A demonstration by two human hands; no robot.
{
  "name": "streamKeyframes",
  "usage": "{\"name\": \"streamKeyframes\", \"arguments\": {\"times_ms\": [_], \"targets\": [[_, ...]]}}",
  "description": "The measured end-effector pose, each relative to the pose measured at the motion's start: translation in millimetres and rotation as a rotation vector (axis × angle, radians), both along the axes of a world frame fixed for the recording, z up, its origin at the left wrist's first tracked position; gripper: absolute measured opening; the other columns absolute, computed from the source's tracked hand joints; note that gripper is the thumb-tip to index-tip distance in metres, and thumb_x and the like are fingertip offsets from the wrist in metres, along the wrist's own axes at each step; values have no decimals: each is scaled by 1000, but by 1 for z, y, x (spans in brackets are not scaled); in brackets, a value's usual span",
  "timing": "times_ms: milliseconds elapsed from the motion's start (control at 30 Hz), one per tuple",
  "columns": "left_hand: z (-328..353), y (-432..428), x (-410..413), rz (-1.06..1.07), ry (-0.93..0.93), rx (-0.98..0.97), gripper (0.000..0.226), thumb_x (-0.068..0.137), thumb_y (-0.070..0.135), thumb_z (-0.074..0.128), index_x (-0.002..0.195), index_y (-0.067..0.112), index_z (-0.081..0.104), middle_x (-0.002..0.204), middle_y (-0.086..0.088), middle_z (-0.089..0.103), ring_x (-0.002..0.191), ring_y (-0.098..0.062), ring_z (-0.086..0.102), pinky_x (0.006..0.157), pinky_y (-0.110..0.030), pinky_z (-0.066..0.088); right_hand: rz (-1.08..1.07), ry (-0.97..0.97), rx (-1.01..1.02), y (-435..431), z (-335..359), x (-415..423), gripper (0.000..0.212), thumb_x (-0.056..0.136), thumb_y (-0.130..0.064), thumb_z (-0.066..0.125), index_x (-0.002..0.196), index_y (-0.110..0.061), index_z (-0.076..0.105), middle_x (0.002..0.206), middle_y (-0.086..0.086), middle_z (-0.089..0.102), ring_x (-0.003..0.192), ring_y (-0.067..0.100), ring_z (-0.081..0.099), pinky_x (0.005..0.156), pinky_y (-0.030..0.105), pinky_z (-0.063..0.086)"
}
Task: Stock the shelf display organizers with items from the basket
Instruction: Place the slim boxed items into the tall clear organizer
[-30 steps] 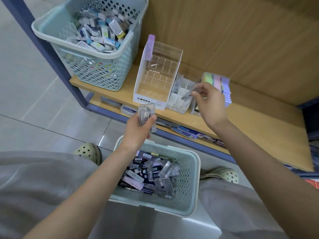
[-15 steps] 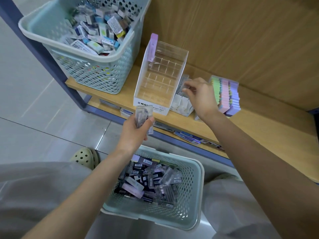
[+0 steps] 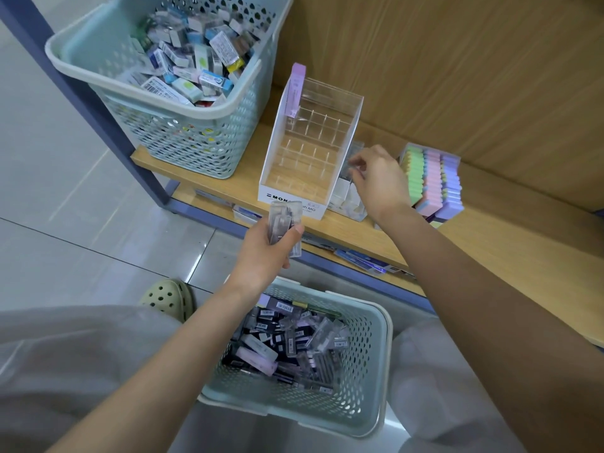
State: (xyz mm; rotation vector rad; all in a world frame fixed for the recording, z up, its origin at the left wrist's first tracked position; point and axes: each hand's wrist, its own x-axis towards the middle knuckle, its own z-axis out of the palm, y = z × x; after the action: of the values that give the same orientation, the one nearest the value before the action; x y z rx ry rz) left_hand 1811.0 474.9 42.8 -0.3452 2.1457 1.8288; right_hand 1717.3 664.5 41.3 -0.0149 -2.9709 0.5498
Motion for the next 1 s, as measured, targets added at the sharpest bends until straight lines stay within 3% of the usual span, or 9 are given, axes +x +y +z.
{"name": "streamKeyframes", "arguments": {"times_ms": [100, 233, 367, 433, 533, 667, 733, 867, 1000], "targets": [[1, -1, 5, -19, -10, 17, 18, 93, 26, 56, 99, 9, 59, 61, 4, 50, 53, -11, 46, 46, -6, 40, 11, 19, 65, -3, 4, 7, 26, 95, -10, 46, 117, -9, 61, 118, 10, 52, 111, 25, 48, 83, 36, 44], [1, -3, 11, -57, -10, 21, 15, 92, 25, 58, 92, 10, 57, 55, 3, 47, 48, -10, 43, 47, -9, 39, 55, 136, -257, -24, 15, 38, 22, 98, -14, 44, 111, -9, 61, 105, 3, 55, 87, 11, 51, 74, 22, 41], [3, -3, 16, -99, -3, 21, 15, 91, 25, 59, 91, 10, 58, 52, 6, 47, 40, -5, 42, 50, -11, 41, 180, -239, -454, -51, 33, 60, 25, 98, -30, 45, 104, -16, 65, 98, -3, 62, 85, 6, 56, 76, 14, 41], [6, -3, 18, -119, 16, 39, 11, 91, 22, 59, 88, 11, 56, 55, 4, 47, 39, -2, 42, 48, -13, 41, 237, -380, -502, -56, 38, 69, 17, 94, -27, 55, 100, -16, 67, 88, -9, 60, 72, -3, 53, 68, 4, 39], [6, -4, 24, -148, 35, 3, 6, 90, 21, 60, 87, 20, 56, 61, 4, 52, 42, -2, 46, 46, -13, 42, 230, -486, -605, -49, 43, 78, 14, 87, -16, 66, 100, -10, 68, 77, -4, 61, 56, 0, 57, 59, 9, 47], [1, -7, 30, -124, 4, -31, 11, 90, 26, 60, 82, 20, 55, 60, 4, 46, 52, -11, 45, 51, -19, 44, 144, -364, -583, -25, 54, 71, 7, 86, -17, 67, 93, -19, 66, 79, -3, 64, 66, 11, 64, 74, 28, 57], [0, -9, 30, -123, -2, -41, 16, 90, 27, 60, 79, 20, 52, 61, 2, 43, 53, -11, 44, 51, -19, 44, 25, -231, -649, -7, 59, 60, 8, 87, -15, 66, 93, -18, 62, 79, -3, 62, 71, 17, 64, 77, 30, 56], [1, -9, 27, -134, -14, -75, 18, 92, 31, 57, 82, 19, 50, 66, -3, 45, 56, -14, 46, 47, -10, 43, -127, 18, -607, 21, 55, 38, 14, 86, -11, 66, 98, -13, 60, 82, -5, 57, 80, 12, 55, 73, 13, 48], [2, -7, 21, -121, -56, -90, 26, 94, 36, 51, 87, 11, 48, 74, -10, 44, 63, -18, 47, 46, -3, 40, -108, 67, -490, 20, 33, 25, 14, 86, -7, 65, 100, -8, 62, 90, 2, 60, 78, 8, 52, 68, 3, 42]]}}
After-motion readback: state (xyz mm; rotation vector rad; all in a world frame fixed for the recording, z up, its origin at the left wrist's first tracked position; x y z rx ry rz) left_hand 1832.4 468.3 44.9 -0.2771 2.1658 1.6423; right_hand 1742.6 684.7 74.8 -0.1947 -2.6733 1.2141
